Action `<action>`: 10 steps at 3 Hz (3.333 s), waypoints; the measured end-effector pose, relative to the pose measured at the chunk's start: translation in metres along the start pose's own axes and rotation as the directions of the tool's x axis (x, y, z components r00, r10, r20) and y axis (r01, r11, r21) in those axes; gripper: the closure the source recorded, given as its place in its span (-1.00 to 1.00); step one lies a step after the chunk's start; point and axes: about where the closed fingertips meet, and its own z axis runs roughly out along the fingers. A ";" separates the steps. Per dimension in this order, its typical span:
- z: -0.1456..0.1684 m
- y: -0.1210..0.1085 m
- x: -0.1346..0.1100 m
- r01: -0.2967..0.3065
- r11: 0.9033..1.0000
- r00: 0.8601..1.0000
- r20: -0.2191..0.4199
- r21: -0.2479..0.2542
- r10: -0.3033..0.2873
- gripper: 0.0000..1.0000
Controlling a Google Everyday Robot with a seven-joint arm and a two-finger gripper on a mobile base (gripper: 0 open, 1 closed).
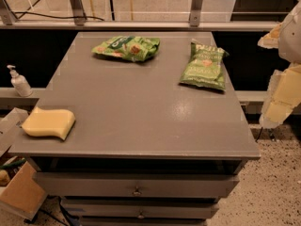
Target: Move green jalapeno chip bag near sponge
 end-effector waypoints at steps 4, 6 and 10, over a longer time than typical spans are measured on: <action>0.027 -0.067 -0.026 -0.026 0.988 0.989 0.147 0.154 0.003 -1.00; 0.065 -0.160 -0.048 -0.051 0.964 0.984 0.178 0.261 0.004 -1.00; 0.182 -0.262 -0.002 -0.260 0.947 0.954 0.205 0.188 0.221 -1.00</action>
Offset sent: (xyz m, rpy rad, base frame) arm 0.0097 0.0028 0.0045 0.0642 -0.0649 -0.0110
